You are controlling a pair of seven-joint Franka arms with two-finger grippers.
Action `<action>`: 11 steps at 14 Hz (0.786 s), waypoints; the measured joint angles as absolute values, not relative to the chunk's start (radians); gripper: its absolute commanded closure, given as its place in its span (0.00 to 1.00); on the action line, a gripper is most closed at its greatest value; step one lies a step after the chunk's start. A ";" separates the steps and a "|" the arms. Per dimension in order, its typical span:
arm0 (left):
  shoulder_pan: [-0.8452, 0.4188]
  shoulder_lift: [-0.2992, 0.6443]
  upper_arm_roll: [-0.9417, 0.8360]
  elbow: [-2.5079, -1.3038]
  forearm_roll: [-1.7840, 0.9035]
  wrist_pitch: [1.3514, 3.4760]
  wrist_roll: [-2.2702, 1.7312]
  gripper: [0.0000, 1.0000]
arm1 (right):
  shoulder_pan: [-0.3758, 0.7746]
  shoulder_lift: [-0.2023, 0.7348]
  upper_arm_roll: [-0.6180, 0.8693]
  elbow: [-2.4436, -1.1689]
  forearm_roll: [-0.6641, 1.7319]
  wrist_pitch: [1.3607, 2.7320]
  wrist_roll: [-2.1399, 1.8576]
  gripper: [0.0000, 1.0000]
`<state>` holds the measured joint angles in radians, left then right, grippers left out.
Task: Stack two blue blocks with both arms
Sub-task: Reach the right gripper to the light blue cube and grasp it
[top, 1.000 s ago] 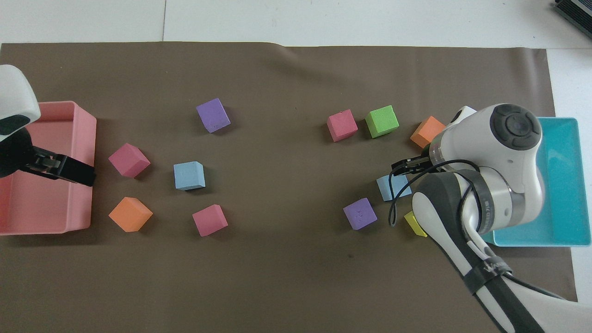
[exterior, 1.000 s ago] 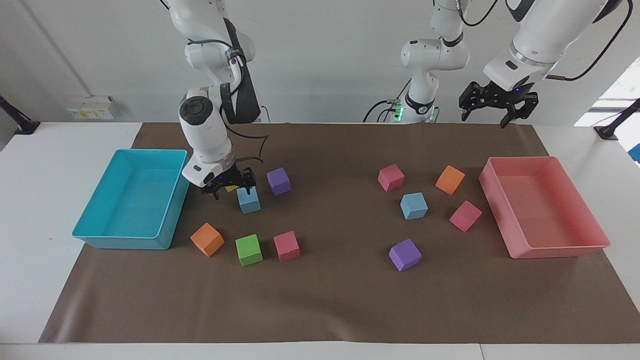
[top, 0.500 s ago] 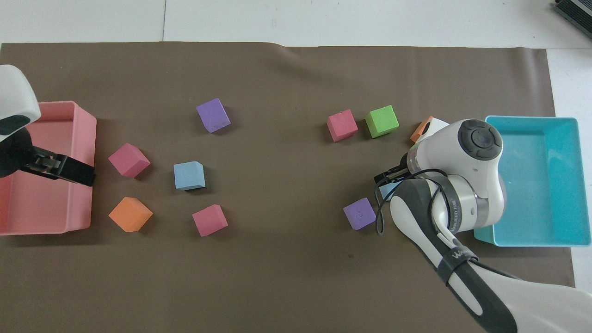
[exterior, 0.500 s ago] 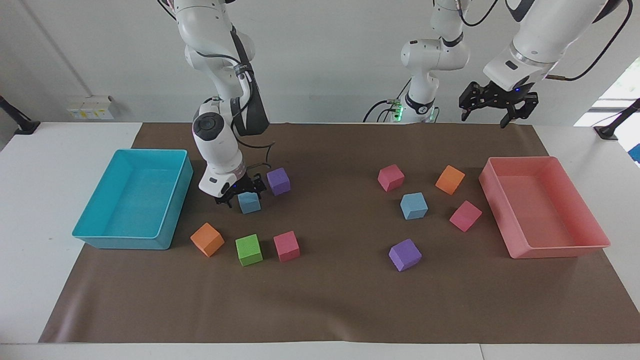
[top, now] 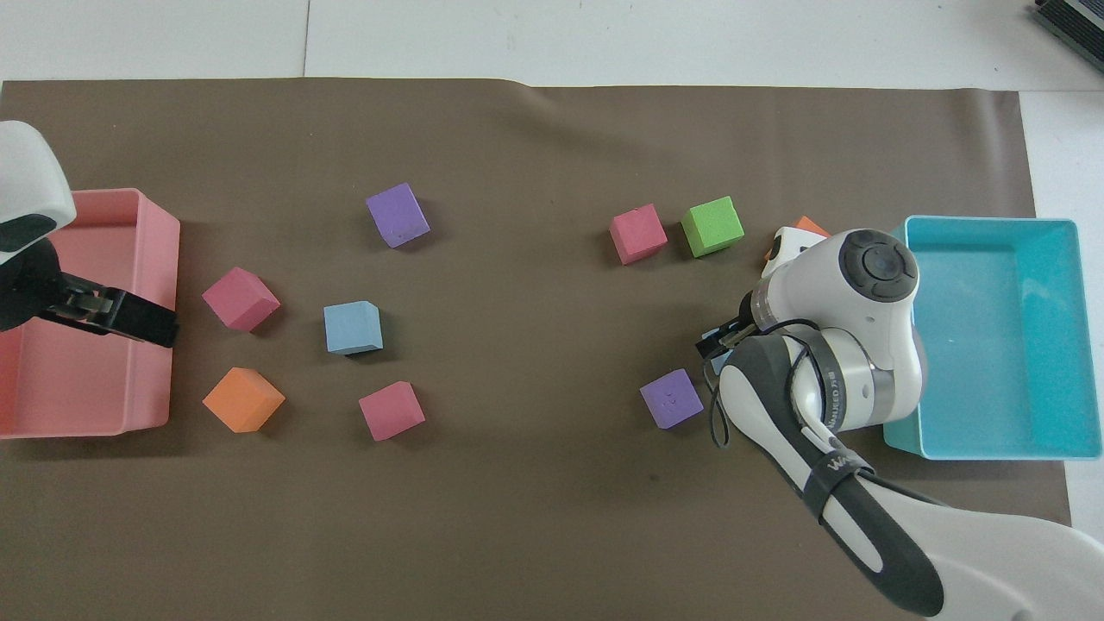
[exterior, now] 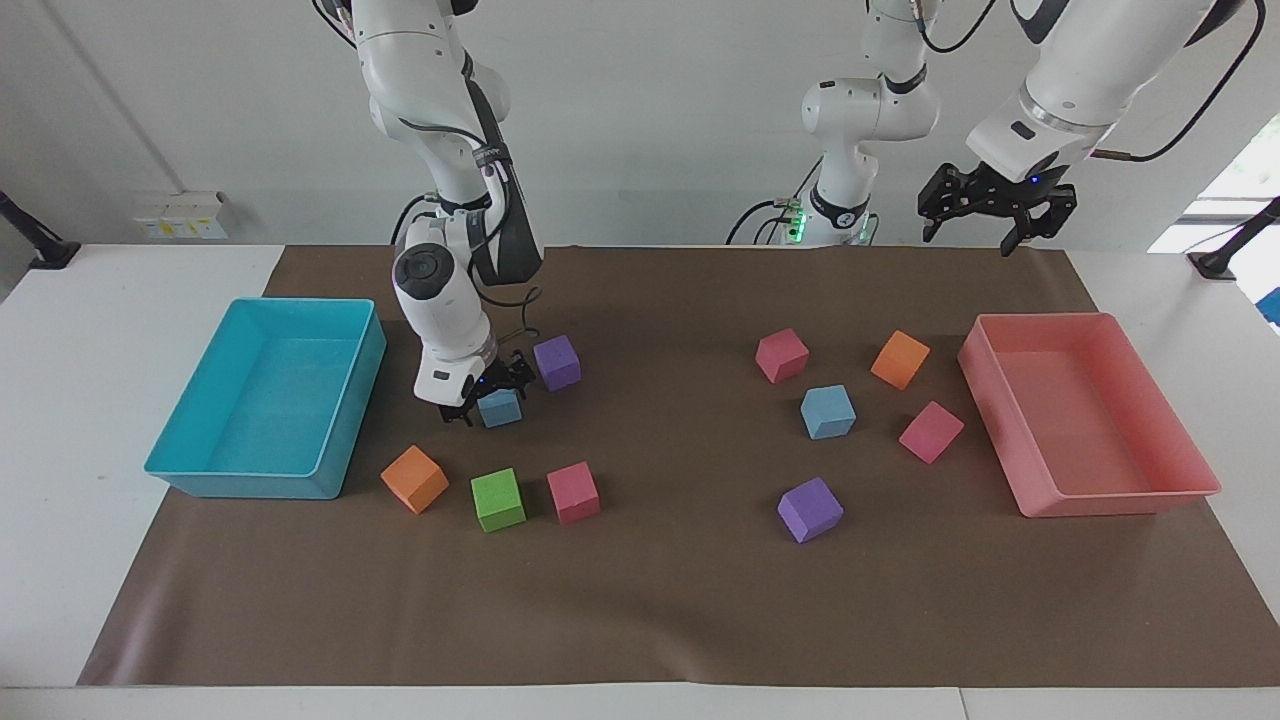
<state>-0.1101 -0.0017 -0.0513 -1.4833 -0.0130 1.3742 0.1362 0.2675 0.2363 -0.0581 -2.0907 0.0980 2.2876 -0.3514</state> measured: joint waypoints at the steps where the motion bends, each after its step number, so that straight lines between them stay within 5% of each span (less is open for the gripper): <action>1: -0.110 -0.002 -0.051 -1.483 -0.013 1.374 0.136 0.00 | 0.267 0.238 -0.058 -2.095 0.098 2.289 -0.351 0.00; 3: -0.110 -0.002 -0.051 -1.483 -0.013 1.374 0.136 0.00 | 0.267 0.245 -0.059 -2.100 0.098 2.290 -0.351 0.10; 6: -0.110 -0.002 -0.051 -1.483 -0.013 1.374 0.136 0.00 | 0.267 0.257 -0.060 -2.100 0.109 2.293 -0.339 0.84; 7: -0.110 -0.002 -0.051 -1.483 -0.013 1.374 0.136 0.00 | 0.267 0.257 -0.060 -2.100 0.112 2.293 -0.329 1.00; 11: -0.110 -0.002 -0.051 -1.483 -0.013 1.374 0.136 0.00 | 0.267 0.257 -0.062 -2.098 0.112 2.293 -0.302 1.00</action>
<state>-0.1101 -0.0017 -0.0514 -1.4833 -0.0130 1.3742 0.1362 0.2670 0.2574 -0.0620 -2.0980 0.1119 2.2933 -0.3016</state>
